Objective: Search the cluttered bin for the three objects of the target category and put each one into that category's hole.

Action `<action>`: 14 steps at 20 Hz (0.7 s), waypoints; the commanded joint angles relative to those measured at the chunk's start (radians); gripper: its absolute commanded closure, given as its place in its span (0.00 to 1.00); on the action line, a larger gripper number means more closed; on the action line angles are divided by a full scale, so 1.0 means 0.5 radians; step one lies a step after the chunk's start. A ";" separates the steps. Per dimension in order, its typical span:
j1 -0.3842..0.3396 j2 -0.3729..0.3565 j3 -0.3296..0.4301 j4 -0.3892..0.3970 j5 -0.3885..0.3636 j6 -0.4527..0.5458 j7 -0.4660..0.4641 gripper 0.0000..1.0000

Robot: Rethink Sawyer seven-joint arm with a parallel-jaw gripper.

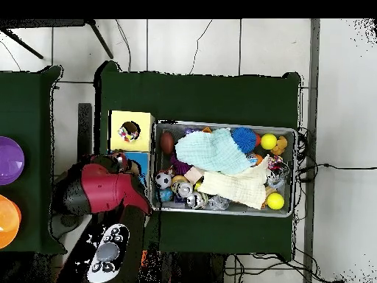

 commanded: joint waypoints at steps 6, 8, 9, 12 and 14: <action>0.017 0.113 -0.122 -0.124 0.180 -0.108 0.514 1.00; 0.040 0.144 -0.159 -0.138 0.209 -0.141 0.532 1.00; 0.050 0.157 -0.178 -0.145 0.223 -0.160 0.542 1.00; 0.072 0.169 -0.216 -0.159 0.269 -0.210 0.554 1.00; 0.073 0.157 -0.217 -0.140 0.287 -0.249 0.548 1.00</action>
